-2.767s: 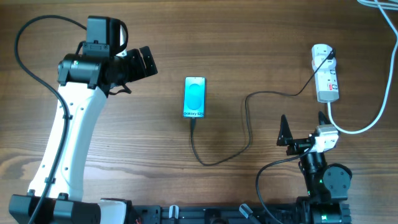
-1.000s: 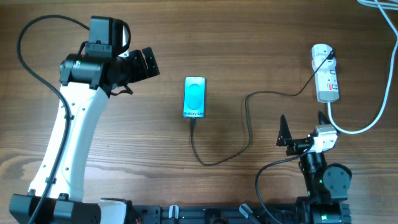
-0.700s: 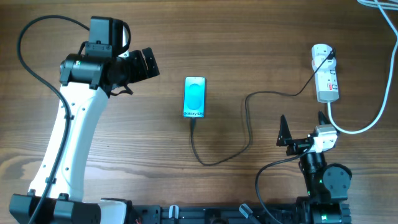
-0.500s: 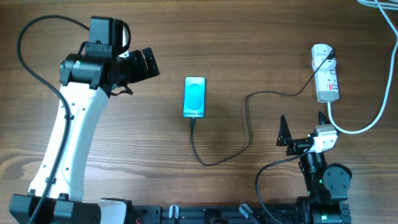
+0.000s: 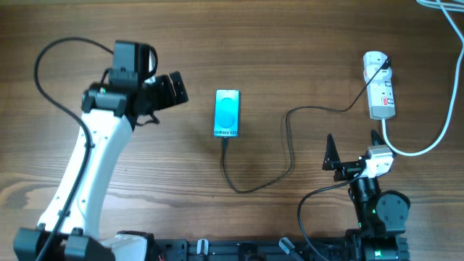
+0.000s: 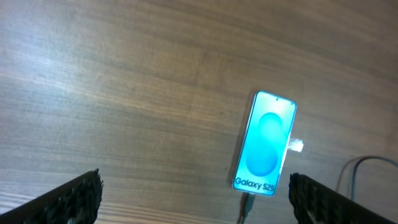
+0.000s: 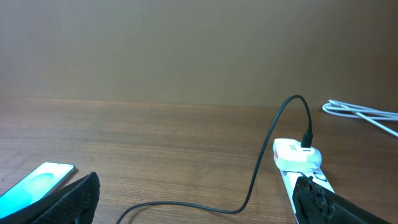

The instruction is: Plug charger to phone and switch on socket

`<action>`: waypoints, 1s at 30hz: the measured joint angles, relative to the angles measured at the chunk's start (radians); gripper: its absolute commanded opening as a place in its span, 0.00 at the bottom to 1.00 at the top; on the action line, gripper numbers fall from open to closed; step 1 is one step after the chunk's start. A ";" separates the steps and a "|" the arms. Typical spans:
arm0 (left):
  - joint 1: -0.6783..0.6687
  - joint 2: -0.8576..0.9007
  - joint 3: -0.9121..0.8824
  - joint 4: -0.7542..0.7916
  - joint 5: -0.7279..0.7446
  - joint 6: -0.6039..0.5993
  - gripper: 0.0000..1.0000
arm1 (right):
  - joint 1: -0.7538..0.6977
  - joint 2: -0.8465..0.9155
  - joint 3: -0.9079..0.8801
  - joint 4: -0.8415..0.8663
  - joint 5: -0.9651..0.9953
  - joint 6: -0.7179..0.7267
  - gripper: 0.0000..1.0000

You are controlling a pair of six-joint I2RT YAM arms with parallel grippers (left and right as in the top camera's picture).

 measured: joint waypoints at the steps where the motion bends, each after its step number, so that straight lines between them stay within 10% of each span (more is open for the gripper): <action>1: 0.000 -0.005 -0.012 0.010 0.000 0.000 1.00 | 0.000 0.000 0.000 0.000 0.000 0.000 1.00; 17: 0.000 -0.345 -0.490 0.461 0.098 0.322 1.00 | 0.000 0.000 0.000 0.000 0.000 0.000 1.00; 30: 0.080 -0.673 -0.760 0.620 0.117 0.353 1.00 | 0.000 0.000 0.000 0.000 0.000 0.000 1.00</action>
